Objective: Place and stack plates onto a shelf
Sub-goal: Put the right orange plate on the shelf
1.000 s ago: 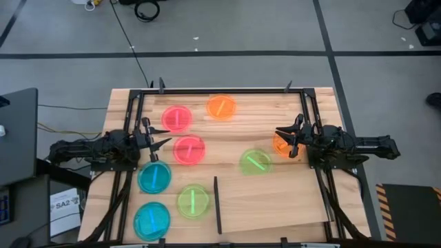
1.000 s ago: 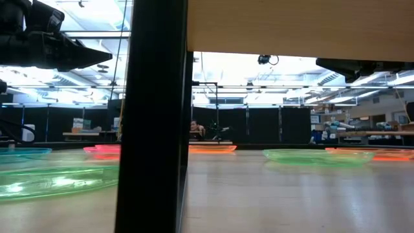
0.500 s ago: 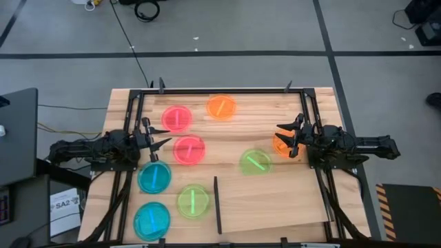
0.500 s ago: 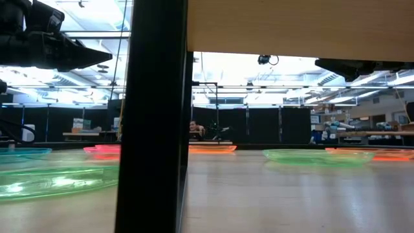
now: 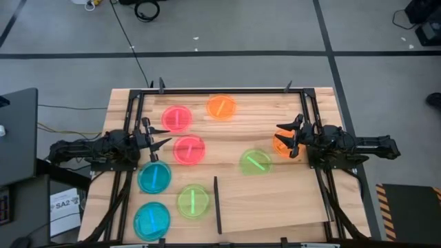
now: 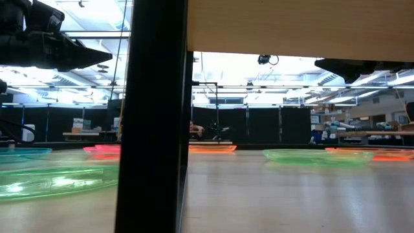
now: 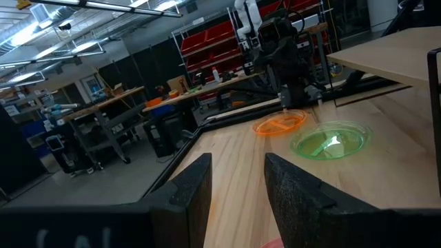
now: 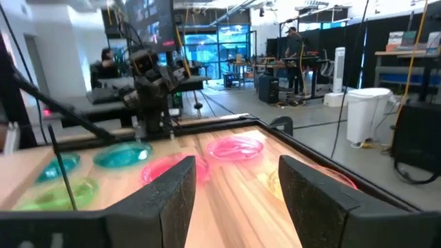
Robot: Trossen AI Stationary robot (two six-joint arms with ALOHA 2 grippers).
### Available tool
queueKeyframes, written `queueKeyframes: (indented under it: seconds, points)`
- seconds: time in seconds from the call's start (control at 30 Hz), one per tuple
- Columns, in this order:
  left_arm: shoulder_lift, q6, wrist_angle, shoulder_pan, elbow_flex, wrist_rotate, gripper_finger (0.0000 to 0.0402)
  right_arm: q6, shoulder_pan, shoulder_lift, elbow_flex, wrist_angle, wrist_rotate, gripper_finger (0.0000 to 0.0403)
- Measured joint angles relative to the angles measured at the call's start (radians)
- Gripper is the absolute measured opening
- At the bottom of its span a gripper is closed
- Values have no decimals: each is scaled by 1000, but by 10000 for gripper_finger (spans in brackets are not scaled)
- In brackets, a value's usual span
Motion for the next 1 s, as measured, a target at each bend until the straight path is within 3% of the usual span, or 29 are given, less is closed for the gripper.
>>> queueKeyframes:
  seconds: [0.17,0.33,0.5,0.7,1.0]
  points:
    - [0,0,0,0,0,0,141,110,0,0,6,156,120,210]
    - [0,0,0,0,0,0,141,84,-6,8,108,105,211,204]
    - [0,0,0,0,0,0,141,94,-28,69,310,-146,264,204]
    - [0,0,0,0,0,0,141,234,-72,215,551,-543,344,204]
    - [0,0,0,0,0,0,141,505,-168,428,728,-956,268,203]
